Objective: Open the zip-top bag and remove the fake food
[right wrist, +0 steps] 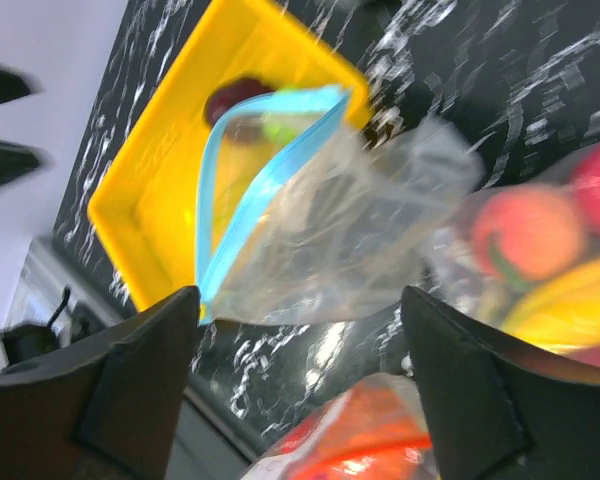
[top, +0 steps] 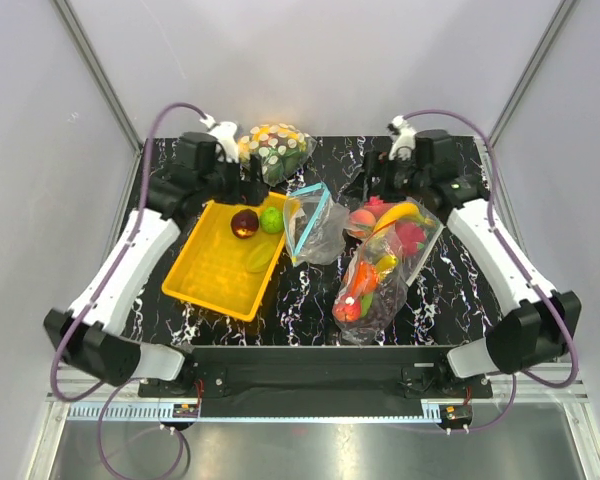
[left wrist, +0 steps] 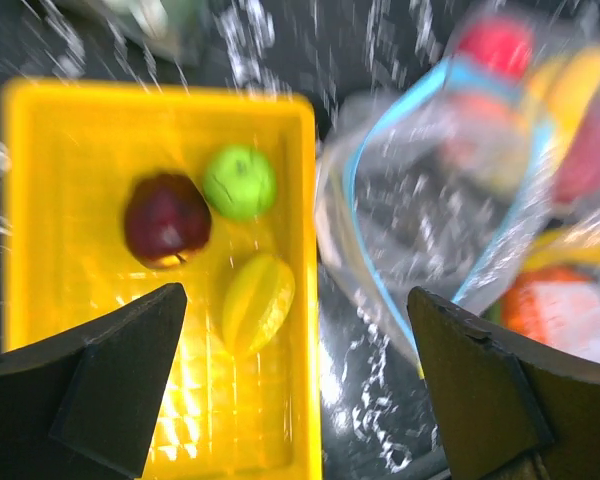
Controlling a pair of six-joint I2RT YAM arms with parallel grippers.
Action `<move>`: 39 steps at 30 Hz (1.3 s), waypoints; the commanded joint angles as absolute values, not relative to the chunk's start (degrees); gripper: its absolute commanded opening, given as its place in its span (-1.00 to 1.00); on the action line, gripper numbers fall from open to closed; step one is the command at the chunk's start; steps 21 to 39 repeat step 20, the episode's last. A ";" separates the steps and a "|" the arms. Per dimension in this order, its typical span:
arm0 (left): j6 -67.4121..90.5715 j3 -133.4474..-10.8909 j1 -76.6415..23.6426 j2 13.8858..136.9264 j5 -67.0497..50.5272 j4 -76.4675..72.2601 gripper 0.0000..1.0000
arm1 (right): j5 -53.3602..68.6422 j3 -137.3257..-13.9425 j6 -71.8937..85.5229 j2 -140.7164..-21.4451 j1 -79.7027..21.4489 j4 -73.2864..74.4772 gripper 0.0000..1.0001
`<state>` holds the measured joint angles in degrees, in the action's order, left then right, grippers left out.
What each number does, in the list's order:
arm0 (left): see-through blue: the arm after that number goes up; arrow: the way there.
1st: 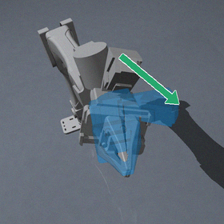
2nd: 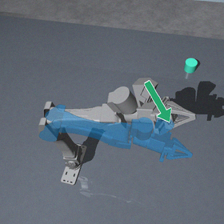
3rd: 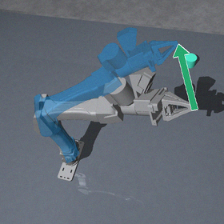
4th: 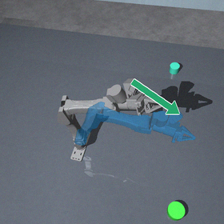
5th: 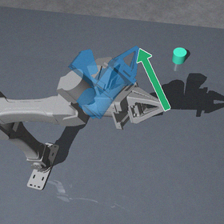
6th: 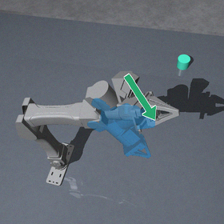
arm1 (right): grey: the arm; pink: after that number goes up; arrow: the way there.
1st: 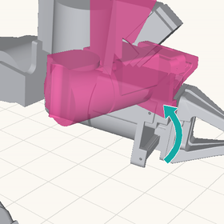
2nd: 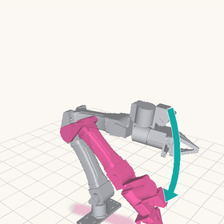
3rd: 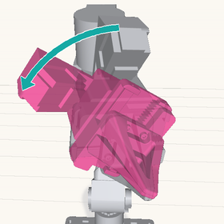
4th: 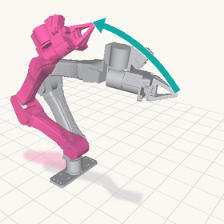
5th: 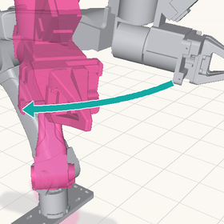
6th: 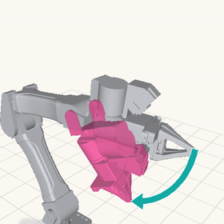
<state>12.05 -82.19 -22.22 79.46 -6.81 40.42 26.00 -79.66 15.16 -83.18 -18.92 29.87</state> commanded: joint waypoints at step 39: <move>14.41 -96.50 -19.16 71.37 11.33 54.40 0.98 | 29.62 -81.03 13.97 -75.85 3.51 29.00 0.99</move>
